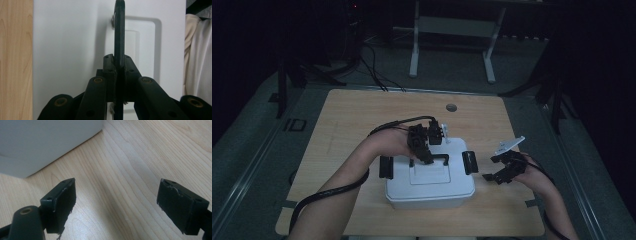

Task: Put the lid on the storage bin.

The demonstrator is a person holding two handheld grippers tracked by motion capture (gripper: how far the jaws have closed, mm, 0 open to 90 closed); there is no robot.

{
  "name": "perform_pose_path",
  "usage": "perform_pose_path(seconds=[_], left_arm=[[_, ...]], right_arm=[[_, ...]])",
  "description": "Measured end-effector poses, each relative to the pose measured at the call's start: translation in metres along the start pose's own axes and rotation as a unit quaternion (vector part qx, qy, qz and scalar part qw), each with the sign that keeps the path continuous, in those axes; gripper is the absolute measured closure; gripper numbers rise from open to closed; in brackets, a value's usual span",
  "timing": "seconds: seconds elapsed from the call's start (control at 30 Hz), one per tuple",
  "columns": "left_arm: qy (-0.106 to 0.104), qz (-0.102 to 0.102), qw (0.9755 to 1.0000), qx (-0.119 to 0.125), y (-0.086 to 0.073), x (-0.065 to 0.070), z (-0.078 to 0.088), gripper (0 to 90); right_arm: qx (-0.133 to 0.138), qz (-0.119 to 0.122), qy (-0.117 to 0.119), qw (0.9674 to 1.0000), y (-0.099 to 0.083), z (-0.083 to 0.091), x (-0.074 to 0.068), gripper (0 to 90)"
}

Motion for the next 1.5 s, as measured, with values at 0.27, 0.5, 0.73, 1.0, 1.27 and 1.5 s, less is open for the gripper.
perform_pose_path(seconds=[0.27,0.5,0.73,1.0,1.27,1.5], left_arm=[[0.005,-0.002,1.0,-0.005,0.0,-0.003,-0.004,83.9],[0.003,0.002,1.0,0.002,0.0,-0.004,-0.007,83.6],[0.023,-0.002,0.9996,0.015,-0.002,-0.004,-0.003,59.5],[0.034,0.039,0.9975,0.049,-0.012,-0.012,0.005,23.5],[0.024,0.055,0.9961,0.065,-0.034,-0.012,0.012,12.9],[0.058,0.066,0.9935,0.073,-0.055,-0.016,0.019,9.5]], right_arm=[[0.001,0.001,0.004,1.0,0.0,-0.004,-0.002,15.6],[0.003,0.001,0.005,1.0,0.001,-0.004,-0.002,15.6],[0.002,0.002,0.006,1.0,0.002,-0.004,-0.003,15.6],[0.002,0.005,0.007,1.0,0.002,-0.006,-0.004,15.6],[0.003,0.004,0.007,1.0,0.003,-0.006,-0.005,15.6],[0.004,0.0,0.005,1.0,0.002,-0.007,-0.005,15.6]])
Point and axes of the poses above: each handheld gripper's, and its own axes: z roughly backward along the jaws, y roughly out of its top, x roughly to its right, the point moved 6 cm from there along -z, roughly forward along the jaws, and after that the axes turned 3 degrees about x, right-handed, at the moved point
